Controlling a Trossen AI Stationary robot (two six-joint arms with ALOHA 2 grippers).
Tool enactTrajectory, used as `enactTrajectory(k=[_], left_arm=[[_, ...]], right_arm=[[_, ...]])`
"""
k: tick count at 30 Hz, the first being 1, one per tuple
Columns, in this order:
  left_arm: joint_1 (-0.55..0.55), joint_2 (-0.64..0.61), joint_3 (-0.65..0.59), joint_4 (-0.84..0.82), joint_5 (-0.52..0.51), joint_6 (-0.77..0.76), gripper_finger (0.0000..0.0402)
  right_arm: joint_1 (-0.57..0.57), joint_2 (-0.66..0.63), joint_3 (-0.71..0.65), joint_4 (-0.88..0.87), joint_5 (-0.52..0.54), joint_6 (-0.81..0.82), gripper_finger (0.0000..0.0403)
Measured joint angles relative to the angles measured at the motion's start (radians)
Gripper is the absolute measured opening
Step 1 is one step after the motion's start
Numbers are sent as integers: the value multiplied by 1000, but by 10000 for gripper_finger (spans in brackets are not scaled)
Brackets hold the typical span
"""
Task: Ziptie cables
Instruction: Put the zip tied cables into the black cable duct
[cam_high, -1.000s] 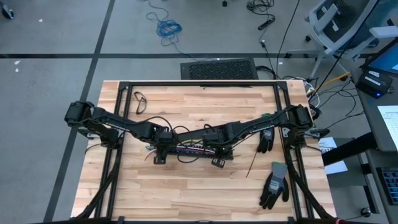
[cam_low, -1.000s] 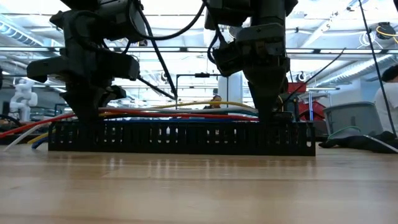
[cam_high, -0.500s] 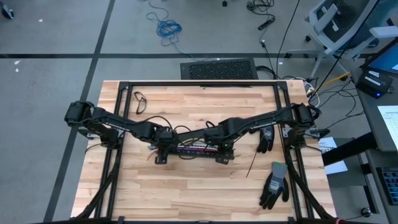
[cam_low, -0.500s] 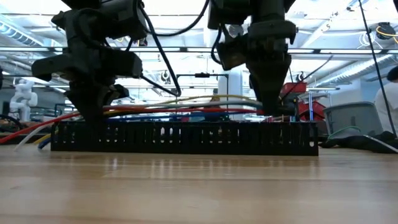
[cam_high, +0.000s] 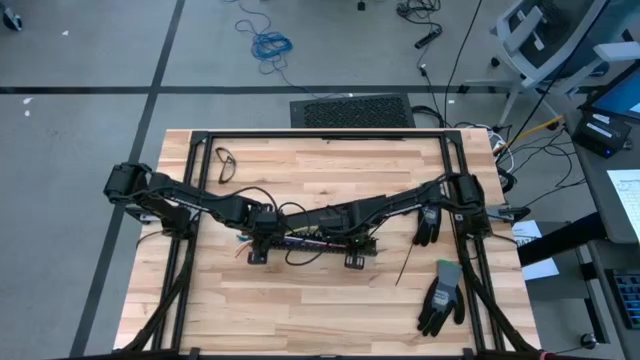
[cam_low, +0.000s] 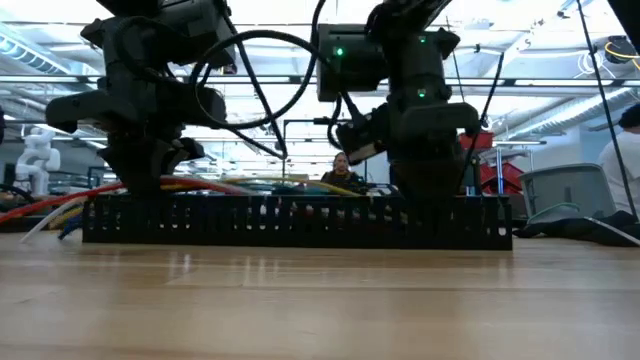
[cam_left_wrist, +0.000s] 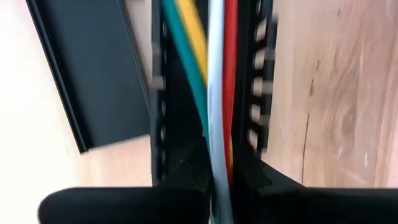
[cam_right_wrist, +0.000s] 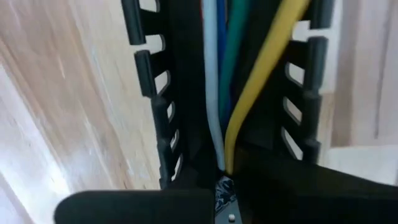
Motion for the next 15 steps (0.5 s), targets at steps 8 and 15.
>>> enactTrajectory(k=[8,15], left_arm=[[-1,0,-3,-34,0,0,41],[-1,0,-2,-33,0,6,47]], right_arm=[[1,5,-2,-43,-8,-16,41],[1,7,-3,-52,-8,-16,79]])
